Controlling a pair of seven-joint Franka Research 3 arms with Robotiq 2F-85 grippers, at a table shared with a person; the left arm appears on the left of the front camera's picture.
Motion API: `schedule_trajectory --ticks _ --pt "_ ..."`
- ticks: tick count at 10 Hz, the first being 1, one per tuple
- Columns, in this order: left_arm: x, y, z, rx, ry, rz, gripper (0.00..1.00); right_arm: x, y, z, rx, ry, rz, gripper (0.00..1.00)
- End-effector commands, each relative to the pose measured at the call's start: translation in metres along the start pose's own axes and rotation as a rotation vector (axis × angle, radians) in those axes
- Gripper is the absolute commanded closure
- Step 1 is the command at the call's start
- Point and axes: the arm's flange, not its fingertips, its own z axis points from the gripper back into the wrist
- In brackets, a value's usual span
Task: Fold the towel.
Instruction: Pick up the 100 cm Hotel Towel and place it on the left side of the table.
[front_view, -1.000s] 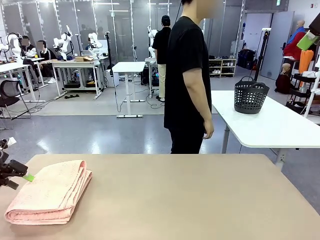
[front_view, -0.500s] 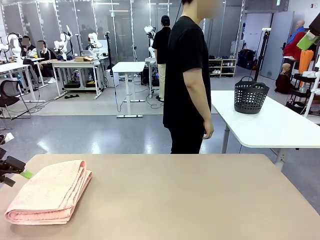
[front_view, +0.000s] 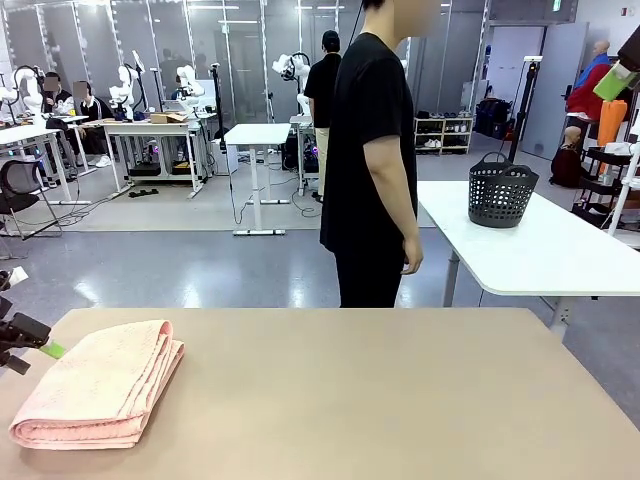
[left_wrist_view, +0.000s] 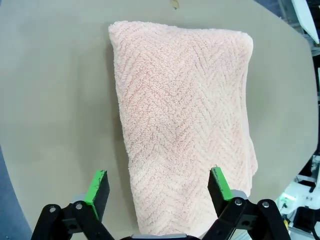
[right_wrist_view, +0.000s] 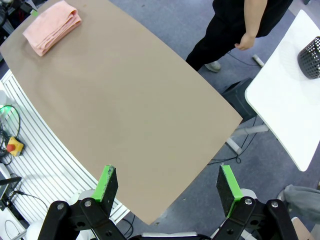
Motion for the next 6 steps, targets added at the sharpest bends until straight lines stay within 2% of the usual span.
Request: schedule_trajectory --ticks 1,6 --pt "0.0044 0.0009 -0.0009 -0.002 -0.004 -0.001 0.0 0.0015 0.0006 0.0001 0.002 -0.006 -0.014 0.0" --pt "0.0044 0.0009 -0.0009 -0.002 -0.004 -0.001 0.0 0.0015 0.0006 0.0001 0.002 -0.006 -0.014 0.0"
